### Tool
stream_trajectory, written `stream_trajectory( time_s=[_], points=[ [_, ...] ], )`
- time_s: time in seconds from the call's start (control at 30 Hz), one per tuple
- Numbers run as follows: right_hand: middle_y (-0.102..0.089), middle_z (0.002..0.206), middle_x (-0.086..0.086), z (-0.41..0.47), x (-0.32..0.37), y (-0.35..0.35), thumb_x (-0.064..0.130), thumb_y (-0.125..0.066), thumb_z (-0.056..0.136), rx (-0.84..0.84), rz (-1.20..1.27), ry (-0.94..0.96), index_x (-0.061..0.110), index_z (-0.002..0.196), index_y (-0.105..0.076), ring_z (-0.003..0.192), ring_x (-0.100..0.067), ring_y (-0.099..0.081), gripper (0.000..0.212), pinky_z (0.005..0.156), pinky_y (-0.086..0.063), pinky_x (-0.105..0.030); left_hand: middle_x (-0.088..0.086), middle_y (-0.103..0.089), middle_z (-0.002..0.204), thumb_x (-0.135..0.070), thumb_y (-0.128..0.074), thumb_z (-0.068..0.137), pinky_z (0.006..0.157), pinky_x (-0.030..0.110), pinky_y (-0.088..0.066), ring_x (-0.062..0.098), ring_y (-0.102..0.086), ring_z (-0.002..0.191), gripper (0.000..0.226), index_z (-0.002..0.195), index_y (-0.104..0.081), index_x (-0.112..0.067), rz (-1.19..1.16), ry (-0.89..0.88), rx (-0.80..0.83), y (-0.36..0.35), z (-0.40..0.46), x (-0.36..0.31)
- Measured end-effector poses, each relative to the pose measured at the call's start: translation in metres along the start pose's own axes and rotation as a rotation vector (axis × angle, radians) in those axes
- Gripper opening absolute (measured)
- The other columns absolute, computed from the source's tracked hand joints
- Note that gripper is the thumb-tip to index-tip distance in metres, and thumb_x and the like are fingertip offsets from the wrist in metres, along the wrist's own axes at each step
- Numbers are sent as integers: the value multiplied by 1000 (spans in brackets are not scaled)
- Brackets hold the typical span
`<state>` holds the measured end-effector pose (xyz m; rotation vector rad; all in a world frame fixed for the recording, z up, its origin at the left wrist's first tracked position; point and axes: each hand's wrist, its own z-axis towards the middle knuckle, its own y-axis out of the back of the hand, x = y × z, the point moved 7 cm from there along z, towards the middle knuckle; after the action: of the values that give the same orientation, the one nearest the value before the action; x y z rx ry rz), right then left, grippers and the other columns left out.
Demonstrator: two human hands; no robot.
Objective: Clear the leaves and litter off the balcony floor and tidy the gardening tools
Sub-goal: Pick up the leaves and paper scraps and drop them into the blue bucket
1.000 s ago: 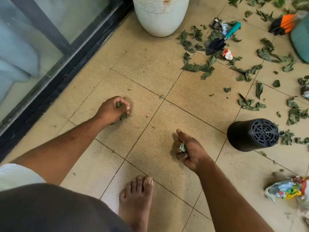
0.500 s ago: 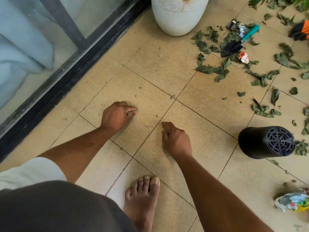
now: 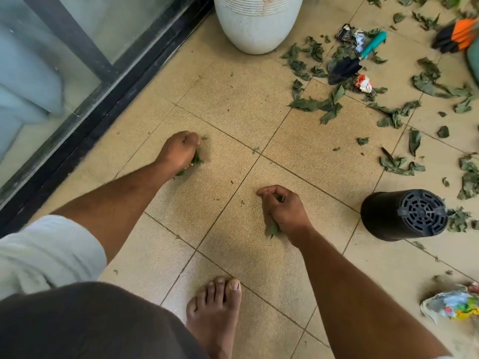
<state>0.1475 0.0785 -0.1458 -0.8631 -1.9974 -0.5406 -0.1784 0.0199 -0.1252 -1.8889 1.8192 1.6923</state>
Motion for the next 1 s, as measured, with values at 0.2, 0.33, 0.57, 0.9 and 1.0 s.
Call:
stream_trajectory(
  time_s=[0.2, 0.33, 0.57, 0.9, 1.0],
  points=[
    [-60, 71, -20, 2, -6, 3, 22, -63, 106, 66, 130, -30, 12, 110, -74, 58, -33, -51, 16, 59, -49, -50, -3, -52, 70, -50, -46, 109, 54, 30, -31, 20, -47, 60, 42, 82, -54, -18, 205, -98, -50, 0, 16, -23],
    [-60, 69, -19, 4, -6, 2, 22, -61, 107, 53, 111, -25, 12, 109, -73, 54, -30, -53, 16, 53, -50, -43, -9, -72, 83, -60, -60, 103, 58, 29, -45, 16, -63, 67, 30, 111, -71, -33, 420, -211, -158, 7, 19, -13],
    [-59, 67, -19, 3, -6, 2, 20, -59, 108, 47, 83, -37, 12, 109, -73, 53, -31, -52, 17, 50, -48, -40, -16, -79, 116, -54, -71, 97, 70, 25, -53, 7, -73, 85, 28, 119, -80, -40, 397, -247, -268, 7, 10, -15],
    [-60, 64, -17, 3, -7, 1, 22, -59, 108, 40, 57, -25, 15, 106, -74, 50, -30, -54, 16, 50, -48, -39, -7, -74, 90, -37, -64, 103, 62, 27, -43, 17, -66, 73, 13, 107, -74, -31, 533, -224, -225, 2, 21, -23],
    [-62, 65, -17, 6, -6, 1, 21, -58, 108, 51, 42, -13, 14, 107, -74, 52, -30, -55, 17, 51, -48, -36, -18, -75, 95, -32, -71, 100, 67, 26, -50, 7, -69, 79, 7, 104, -76, -30, 154, -163, -168, 9, 24, -12]
  ],
)
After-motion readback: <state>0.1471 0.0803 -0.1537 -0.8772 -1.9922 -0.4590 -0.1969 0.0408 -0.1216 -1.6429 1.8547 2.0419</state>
